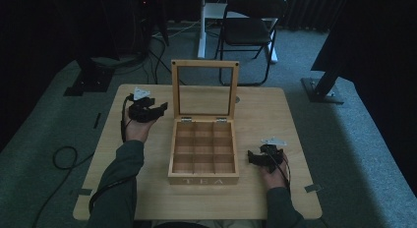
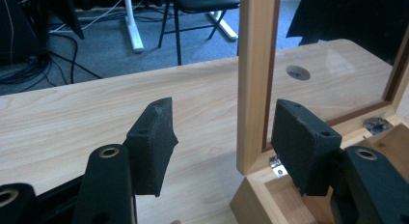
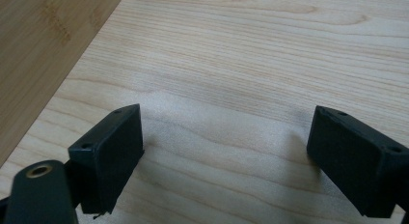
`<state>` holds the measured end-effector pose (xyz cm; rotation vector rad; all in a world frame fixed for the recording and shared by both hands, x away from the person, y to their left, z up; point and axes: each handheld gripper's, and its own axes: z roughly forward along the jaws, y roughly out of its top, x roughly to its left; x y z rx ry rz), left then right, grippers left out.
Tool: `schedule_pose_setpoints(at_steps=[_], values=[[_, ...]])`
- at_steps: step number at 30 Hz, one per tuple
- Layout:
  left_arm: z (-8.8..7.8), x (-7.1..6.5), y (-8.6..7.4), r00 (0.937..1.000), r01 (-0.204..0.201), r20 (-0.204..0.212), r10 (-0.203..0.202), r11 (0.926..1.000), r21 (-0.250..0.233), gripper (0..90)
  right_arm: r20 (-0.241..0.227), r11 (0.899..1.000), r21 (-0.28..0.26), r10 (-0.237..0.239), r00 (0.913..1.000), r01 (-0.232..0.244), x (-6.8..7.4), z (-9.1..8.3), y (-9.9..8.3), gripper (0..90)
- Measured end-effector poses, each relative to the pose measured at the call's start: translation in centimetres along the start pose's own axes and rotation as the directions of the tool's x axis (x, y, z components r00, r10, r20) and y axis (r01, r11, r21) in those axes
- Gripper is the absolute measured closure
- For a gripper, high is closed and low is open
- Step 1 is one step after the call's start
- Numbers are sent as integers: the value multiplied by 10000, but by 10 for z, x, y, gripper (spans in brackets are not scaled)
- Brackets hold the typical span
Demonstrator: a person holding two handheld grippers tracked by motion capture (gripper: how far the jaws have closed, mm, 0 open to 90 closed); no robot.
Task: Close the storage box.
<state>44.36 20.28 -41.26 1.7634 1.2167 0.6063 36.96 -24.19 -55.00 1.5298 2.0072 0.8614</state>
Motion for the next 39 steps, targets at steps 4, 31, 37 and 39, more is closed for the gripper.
schedule_pose_setpoints(at_steps=[4,31,37,39], values=[[3,2,3,10000,89,41,-89,10000,7,409,-1,10000,0,-3,10000,3,0,0,0,122],[31,-9,32,9990,-192,414,194,9998,-48,414,-3,10000,-3,-10,10000,10,0,0,0,122],[43,-16,34,9987,-378,362,372,9991,166,414,-3,10000,-2,-8,10000,8,0,0,0,122],[46,-17,35,9985,-442,330,436,9989,185,414,1,10000,-1,-16,10000,16,0,0,0,123]])
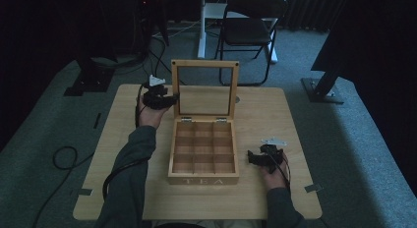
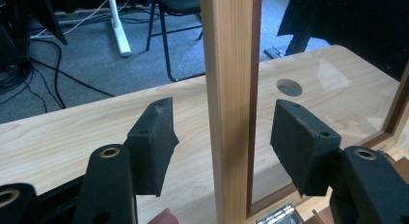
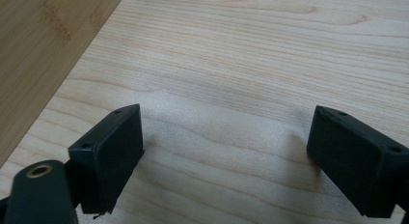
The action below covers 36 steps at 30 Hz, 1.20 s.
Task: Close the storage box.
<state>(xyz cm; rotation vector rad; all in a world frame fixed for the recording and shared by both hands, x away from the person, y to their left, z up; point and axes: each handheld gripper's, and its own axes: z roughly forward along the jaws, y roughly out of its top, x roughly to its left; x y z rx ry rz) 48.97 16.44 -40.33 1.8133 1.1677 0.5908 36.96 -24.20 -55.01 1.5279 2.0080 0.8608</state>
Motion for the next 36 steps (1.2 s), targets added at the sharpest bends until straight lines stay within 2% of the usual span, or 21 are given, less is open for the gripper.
schedule_pose_setpoints(at_steps=[8,12,24,36], values=[[8,-1,8,10000,-62,-46,62,10000,-6,417,-117,10000,4,-81,9999,81,2,0,0,123],[11,-1,11,9997,232,61,-231,9996,-170,434,-143,9999,-3,-120,9998,120,3,-1,0,123],[20,-7,19,9991,-151,405,159,9997,-190,444,-187,9999,-9,-157,9997,157,4,-1,-1,123],[21,-6,23,9982,-26,601,45,9995,-315,424,-286,9997,-15,-253,9993,253,6,-2,-2,123]])
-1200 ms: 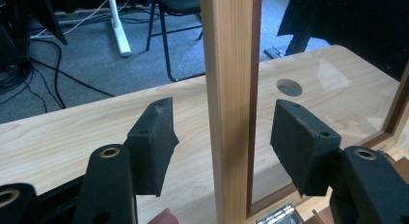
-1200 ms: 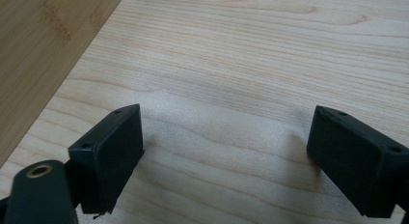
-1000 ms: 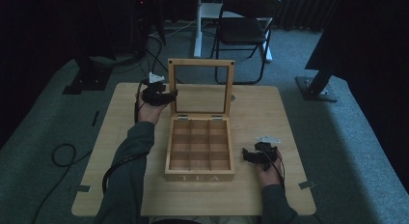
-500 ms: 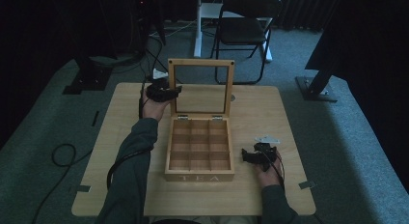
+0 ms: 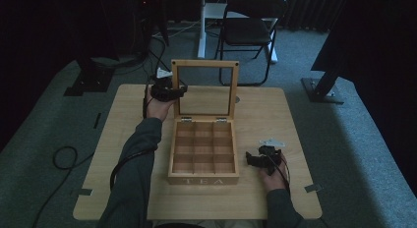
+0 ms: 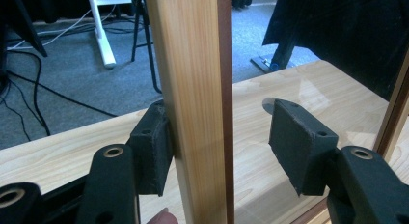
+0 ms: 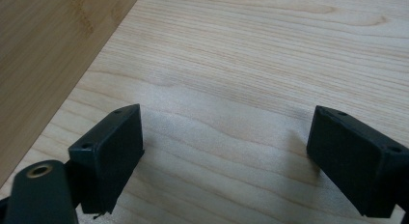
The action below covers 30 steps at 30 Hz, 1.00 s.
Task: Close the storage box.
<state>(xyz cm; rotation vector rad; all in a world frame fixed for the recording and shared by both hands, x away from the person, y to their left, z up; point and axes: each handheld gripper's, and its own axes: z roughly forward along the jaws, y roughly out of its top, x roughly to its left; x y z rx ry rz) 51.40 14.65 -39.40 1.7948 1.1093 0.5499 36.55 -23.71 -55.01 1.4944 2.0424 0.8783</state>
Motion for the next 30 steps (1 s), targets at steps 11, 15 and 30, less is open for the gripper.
schedule_pose_setpoints(at_steps=[11,15,30], values=[[-10,-3,-3,9994,299,186,-296,9994,-150,451,1,10000,6,-4,10000,4,0,0,0,123],[-15,-5,-5,9995,240,198,-235,9993,-272,452,-1,10000,18,-11,10000,11,0,0,0,123],[-37,-16,-19,9991,195,405,-158,9955,-932,438,-95,10000,22,-94,9999,94,3,2,2,123]])
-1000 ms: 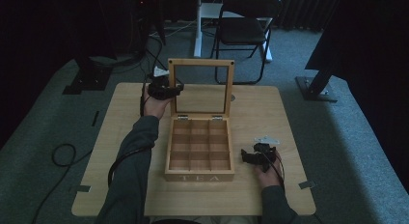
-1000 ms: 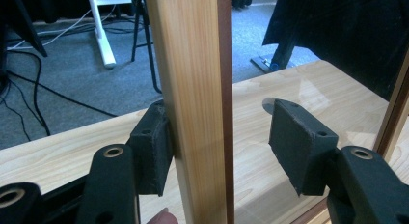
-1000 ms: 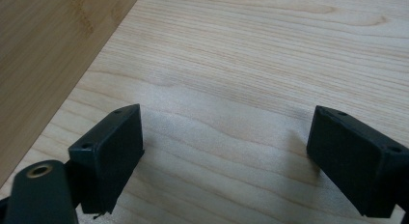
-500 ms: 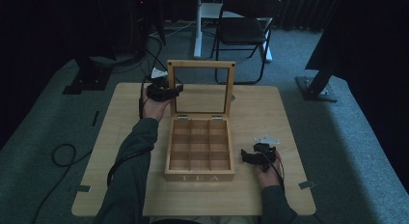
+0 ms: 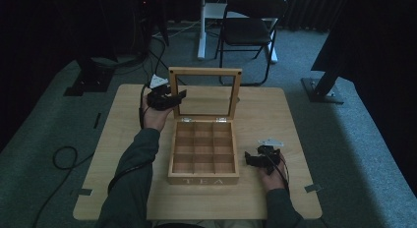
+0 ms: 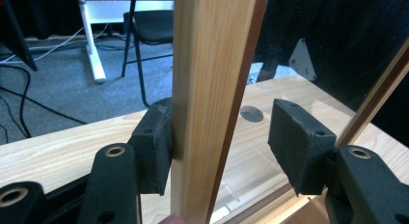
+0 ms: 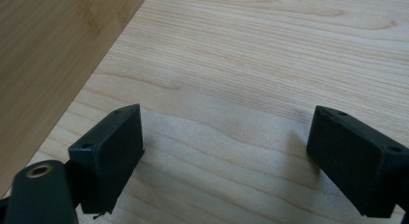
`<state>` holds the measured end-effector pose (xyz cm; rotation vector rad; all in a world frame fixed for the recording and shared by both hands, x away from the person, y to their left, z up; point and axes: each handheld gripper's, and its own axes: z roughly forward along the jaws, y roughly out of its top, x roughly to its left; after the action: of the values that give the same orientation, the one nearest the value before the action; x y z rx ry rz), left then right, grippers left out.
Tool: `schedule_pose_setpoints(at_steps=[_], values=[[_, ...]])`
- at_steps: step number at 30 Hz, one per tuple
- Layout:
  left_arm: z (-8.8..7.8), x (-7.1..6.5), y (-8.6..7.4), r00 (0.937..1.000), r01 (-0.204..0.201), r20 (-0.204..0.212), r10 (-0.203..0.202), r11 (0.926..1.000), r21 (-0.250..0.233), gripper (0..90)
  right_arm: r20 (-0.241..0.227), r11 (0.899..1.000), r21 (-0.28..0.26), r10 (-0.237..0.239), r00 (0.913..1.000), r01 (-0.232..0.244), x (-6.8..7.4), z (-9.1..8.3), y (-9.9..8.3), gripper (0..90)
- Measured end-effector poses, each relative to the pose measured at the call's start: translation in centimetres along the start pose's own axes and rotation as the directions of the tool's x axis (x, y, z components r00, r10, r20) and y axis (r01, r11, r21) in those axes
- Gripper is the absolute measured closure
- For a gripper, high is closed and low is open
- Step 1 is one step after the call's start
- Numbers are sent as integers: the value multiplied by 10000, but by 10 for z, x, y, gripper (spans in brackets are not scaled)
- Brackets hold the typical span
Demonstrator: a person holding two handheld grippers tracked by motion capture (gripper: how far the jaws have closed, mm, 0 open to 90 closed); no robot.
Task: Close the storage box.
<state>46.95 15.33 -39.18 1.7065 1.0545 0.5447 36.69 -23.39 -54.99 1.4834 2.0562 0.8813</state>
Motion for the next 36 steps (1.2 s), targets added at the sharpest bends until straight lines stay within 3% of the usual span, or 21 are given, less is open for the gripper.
schedule_pose_setpoints(at_steps=[13,23,30,36], values=[[-10,-5,-6,10000,12,7,-12,9999,-156,440,-1,10000,0,-1,10000,1,0,0,0,122],[-17,-9,-6,9996,-289,66,289,9996,20,441,-3,10000,-3,-2,10000,2,0,0,0,122],[-28,-11,-8,9990,-292,342,290,9995,71,438,-3,10000,0,-3,10000,3,0,0,0,123],[-42,-8,-4,9993,-152,341,162,9994,-299,465,2,10000,-14,-24,10000,24,0,0,0,123]])
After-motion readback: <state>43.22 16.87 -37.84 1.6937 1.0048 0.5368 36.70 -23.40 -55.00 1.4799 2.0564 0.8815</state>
